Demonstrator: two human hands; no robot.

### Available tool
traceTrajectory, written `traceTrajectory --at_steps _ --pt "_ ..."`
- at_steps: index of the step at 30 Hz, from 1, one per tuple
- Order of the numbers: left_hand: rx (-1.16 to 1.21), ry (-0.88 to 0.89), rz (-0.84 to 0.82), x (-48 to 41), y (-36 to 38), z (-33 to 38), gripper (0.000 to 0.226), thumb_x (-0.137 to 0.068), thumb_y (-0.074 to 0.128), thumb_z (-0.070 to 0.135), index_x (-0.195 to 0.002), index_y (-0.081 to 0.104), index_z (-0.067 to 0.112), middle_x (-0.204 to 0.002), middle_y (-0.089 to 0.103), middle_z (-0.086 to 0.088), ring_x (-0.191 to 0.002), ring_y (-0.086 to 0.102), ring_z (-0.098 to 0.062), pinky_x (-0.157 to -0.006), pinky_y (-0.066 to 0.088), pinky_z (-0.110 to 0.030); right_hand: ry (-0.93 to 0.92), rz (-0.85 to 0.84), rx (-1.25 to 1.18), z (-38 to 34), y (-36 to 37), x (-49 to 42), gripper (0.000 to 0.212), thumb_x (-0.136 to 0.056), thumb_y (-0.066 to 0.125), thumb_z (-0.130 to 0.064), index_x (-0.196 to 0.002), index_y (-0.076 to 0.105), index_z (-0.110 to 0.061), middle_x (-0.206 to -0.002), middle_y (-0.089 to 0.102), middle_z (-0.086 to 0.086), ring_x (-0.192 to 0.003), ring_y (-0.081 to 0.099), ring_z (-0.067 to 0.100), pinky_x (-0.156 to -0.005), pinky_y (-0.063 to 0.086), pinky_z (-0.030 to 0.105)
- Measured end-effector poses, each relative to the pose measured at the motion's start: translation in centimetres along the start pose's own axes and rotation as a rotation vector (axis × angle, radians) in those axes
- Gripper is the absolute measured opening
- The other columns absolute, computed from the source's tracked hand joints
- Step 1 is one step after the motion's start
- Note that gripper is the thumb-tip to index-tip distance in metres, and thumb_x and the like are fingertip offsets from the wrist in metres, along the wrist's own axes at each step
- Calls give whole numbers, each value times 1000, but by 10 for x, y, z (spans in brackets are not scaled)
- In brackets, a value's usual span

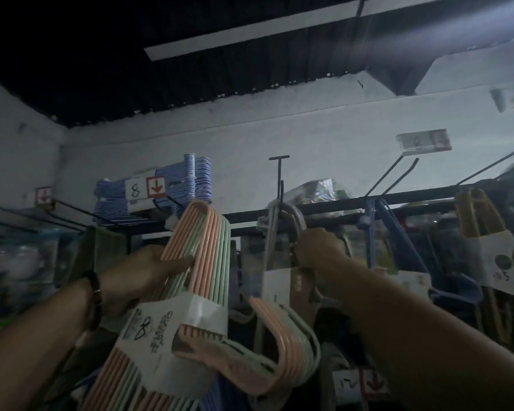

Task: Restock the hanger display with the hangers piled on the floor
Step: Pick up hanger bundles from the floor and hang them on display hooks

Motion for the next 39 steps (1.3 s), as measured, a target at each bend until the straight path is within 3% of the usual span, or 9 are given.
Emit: traceTrajectory --at_steps 3,6,9,11,15,30,33,35,39 --pt "-70 47 51 5 -8 -6 19 -101 61 31 -110 72 18 -97 81 -4 -85 79 -20 -68 63 -28 25 -97 39 -1 -4 3 25 -101 55 -29 -114 69 -12 -105 70 7 -94 68 26 -88 58 41" --pt "-143 50 77 9 -19 -21 30 -102 58 40 -112 75 17 -98 81 -4 -94 78 -27 -88 63 -46 -30 -92 120 -33 -31 12 40 -96 49 -38 -121 66 -12 -123 68 12 -107 68 31 -91 58 46" --pt "-140 28 140 13 -34 -33 34 -106 54 30 -106 74 3 -79 80 -9 -74 77 -26 -59 61 -29 -197 -23 132 -90 -61 44 67 -89 29 -54 -128 61 -9 -129 62 18 -114 61 39 -93 53 48" --pt "-179 40 142 19 -45 -41 34 -108 51 31 -104 74 6 -81 80 -9 -77 77 -30 -64 62 -32 -251 59 -114 -125 -78 69 67 -98 33 -65 -114 61 -7 -114 65 17 -102 66 37 -86 54 45" --pt "-218 68 142 30 -79 -56 29 -108 48 32 -107 72 16 -88 81 -5 -86 78 -25 -91 59 -49 -240 -320 -455 -198 -40 121 70 -86 60 -75 -107 63 -8 -94 72 18 -67 76 34 -63 65 46" --pt "-157 325 285 18 -127 -52 32 -100 59 52 -119 64 27 -98 75 7 -81 69 -4 -73 57 -32 -326 -67 53 -299 -15 113 30 -106 46 -18 -110 72 -4 -114 66 14 -100 66 31 -73 49 34" --pt "-99 527 250 50 -109 -54 55 -102 54 54 -151 30 45 -145 54 16 -128 51 9 -106 45 -25 -309 -29 62 -301 -27 109 30 -105 48 -19 -110 72 -2 -105 67 14 -84 63 27 -65 46 31" --pt "-255 608 185 62 -96 -60 81 -98 50 64 -160 0 51 -172 3 20 -157 5 0 -127 17 -36 -288 -19 31 -303 -32 105 28 -105 51 -20 -110 73 -3 -109 68 13 -82 58 25 -65 43 31" --pt "-508 638 108 68 -89 -62 109 -86 53 79 -160 -17 43 -158 -40 30 -154 -23 0 -129 10 -39 -312 2 0 -309 -37 104 26 -104 51 -17 -101 73 -5 -104 67 13 -86 62 26 -68 48 34"
Point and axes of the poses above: each hand's wrist, its own x-axis away from the middle knuckle, its own y-axis out of the palm, z = x × y, the point moved 9 cm from there along -x, towards the middle knuckle
